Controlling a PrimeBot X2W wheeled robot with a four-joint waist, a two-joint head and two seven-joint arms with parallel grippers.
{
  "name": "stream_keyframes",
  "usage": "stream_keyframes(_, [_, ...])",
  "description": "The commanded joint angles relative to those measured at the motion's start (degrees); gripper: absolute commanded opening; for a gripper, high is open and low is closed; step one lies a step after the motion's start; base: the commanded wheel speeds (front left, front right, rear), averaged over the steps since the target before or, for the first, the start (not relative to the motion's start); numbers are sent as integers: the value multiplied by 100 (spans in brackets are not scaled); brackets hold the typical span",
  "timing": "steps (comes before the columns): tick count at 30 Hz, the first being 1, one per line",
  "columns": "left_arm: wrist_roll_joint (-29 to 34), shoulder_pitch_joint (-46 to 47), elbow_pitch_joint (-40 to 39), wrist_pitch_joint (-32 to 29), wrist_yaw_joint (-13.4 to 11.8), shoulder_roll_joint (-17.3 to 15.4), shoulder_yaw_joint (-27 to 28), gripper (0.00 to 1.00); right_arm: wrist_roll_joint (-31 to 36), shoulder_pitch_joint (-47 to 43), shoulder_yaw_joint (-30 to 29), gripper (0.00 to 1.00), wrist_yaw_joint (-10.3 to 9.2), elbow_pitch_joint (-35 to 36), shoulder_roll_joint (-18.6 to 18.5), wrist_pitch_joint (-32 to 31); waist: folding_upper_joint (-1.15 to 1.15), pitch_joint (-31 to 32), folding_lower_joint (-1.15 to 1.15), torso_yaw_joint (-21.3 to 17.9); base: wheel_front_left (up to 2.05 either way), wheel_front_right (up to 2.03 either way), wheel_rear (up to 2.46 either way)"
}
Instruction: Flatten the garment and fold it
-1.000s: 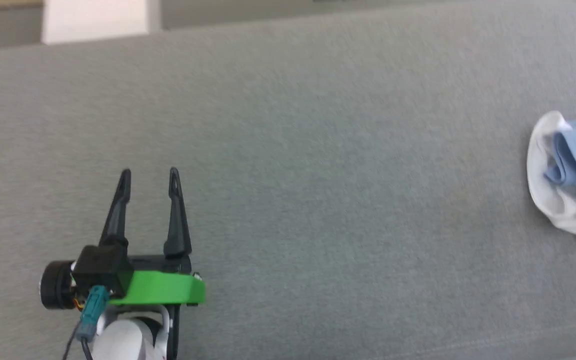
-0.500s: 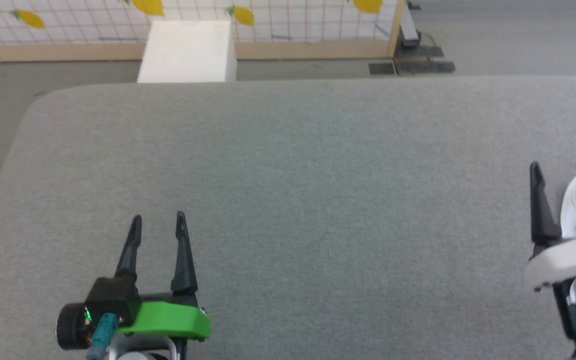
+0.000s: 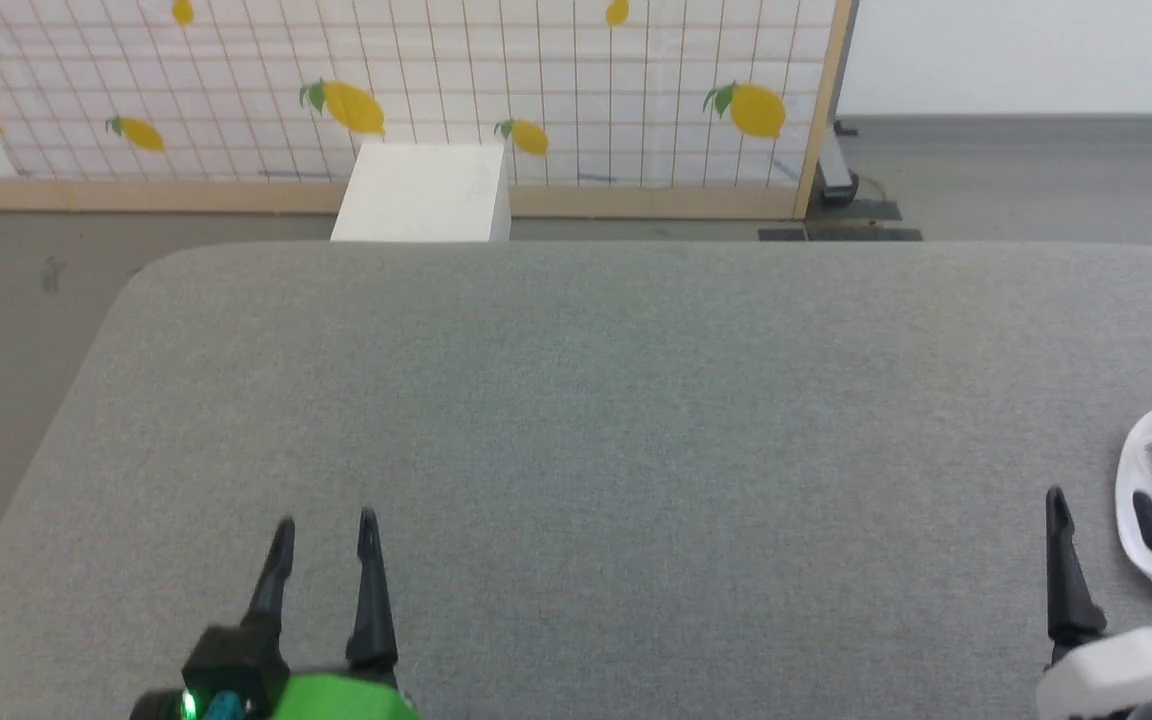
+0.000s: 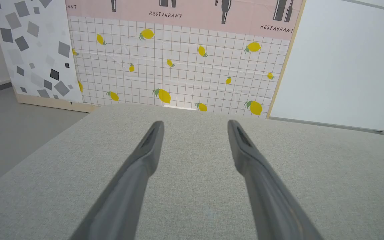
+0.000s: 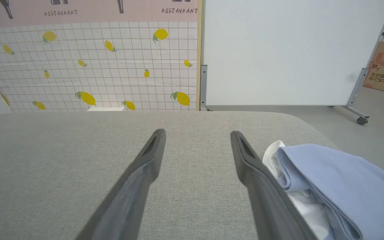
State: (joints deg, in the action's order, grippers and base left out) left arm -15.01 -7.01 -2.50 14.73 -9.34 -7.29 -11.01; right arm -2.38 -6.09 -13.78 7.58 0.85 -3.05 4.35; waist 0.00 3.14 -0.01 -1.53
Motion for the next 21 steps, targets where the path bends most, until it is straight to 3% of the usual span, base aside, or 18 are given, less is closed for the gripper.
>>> stream_keyframes(1, [87,-194,9,27,47,33,43,100,-40,-129,12,100,-9,-43,15,79,0,83,1,-87,0,0,0])
stream_keyframes(21, [279,-199,114,27,238,324,241,100,-131,-24,136,100,-9,-364,17,268,0,-271,1,-243,0,0,0])
